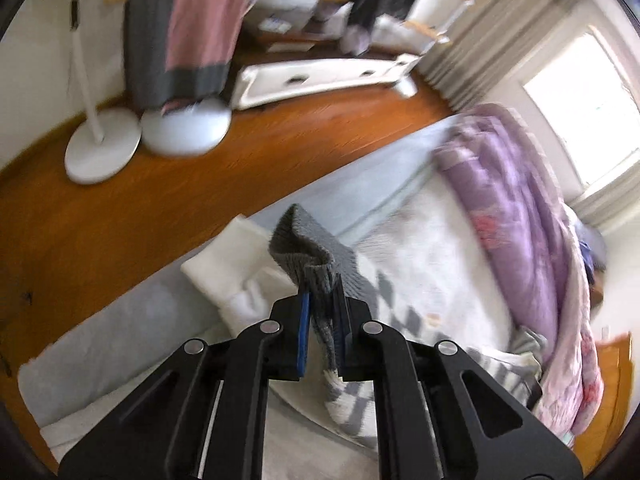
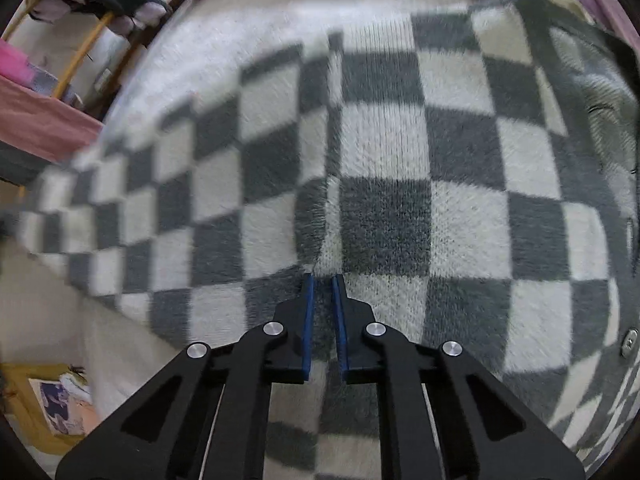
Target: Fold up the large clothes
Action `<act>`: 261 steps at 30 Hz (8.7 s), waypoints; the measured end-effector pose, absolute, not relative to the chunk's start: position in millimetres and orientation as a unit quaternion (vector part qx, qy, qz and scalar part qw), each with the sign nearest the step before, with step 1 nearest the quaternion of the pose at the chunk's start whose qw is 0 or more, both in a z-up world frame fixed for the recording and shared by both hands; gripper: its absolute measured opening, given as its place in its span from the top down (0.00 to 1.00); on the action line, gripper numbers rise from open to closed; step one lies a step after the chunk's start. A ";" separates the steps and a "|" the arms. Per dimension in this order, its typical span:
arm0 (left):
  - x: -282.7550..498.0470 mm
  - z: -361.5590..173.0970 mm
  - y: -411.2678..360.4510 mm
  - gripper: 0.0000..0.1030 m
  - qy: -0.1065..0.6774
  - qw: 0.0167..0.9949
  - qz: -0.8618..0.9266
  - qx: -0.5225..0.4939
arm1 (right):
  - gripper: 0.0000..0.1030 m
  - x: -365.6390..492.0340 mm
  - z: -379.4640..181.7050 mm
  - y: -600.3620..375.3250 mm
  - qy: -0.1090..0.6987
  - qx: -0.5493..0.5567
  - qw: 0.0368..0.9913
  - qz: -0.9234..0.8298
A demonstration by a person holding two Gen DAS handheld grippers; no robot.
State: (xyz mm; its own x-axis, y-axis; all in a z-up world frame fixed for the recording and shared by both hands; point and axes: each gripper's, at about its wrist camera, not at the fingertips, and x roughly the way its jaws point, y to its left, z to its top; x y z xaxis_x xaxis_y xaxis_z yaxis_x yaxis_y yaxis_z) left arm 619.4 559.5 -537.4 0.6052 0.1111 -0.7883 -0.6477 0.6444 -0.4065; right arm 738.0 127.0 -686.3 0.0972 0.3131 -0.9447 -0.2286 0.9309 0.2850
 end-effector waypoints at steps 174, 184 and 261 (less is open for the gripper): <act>782.5 -556.9 188.7 0.82 0.474 0.863 0.091 -0.152 | 0.84 807.8 -556.1 -370.9 0.473 0.200 0.856 0.064; 578.3 -556.2 184.1 0.86 0.523 0.818 0.158 -0.182 | 0.78 630.6 -564.0 -421.3 0.556 0.218 0.797 0.087; 364.9 -723.3 146.9 0.49 0.539 0.743 0.089 -0.387 | 0.53 509.2 -621.6 -161.9 0.449 0.078 0.880 0.136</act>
State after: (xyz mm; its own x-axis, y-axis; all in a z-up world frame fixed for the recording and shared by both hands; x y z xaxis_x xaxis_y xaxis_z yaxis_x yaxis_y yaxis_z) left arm 364.9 146.9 -723.3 0.4038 -0.2844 -0.8695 -0.5499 0.6841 -0.4792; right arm 509.2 -161.9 -621.6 0.5596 0.3092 -0.7689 -0.1683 0.9508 0.2599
